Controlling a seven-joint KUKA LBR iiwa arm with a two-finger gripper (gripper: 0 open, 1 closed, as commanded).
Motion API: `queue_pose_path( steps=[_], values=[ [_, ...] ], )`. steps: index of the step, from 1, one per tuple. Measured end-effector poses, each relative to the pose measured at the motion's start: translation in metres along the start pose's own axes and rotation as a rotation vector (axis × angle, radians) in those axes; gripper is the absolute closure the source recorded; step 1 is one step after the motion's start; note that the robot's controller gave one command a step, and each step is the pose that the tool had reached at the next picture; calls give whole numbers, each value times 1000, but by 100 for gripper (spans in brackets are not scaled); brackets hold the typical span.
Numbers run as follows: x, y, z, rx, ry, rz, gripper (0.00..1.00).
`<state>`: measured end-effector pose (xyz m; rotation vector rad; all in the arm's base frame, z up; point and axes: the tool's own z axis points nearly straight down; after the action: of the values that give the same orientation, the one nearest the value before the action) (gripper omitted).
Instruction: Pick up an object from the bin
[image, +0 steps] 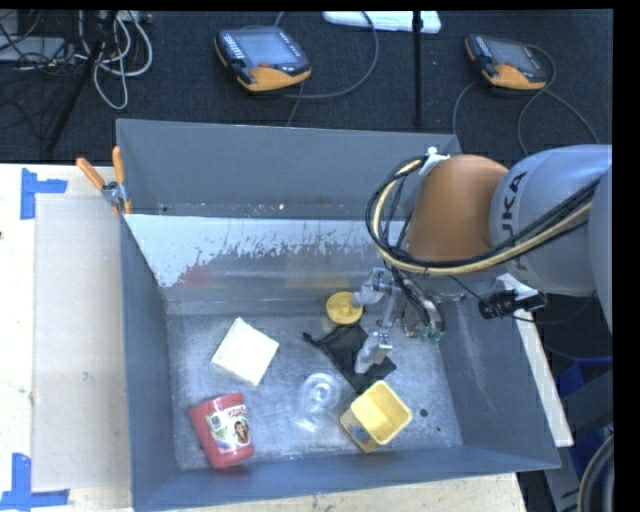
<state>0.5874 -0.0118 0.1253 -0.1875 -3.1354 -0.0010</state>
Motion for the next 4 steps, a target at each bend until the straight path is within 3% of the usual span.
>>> queue_pose_path(
  steps=[1,2,4],
  values=[
    [2,4,47,-1,-6,-15,0],
    [-2,4,38,-1,-26,-16,100],
    [0,4,34,-1,-16,-17,100]
  ],
)
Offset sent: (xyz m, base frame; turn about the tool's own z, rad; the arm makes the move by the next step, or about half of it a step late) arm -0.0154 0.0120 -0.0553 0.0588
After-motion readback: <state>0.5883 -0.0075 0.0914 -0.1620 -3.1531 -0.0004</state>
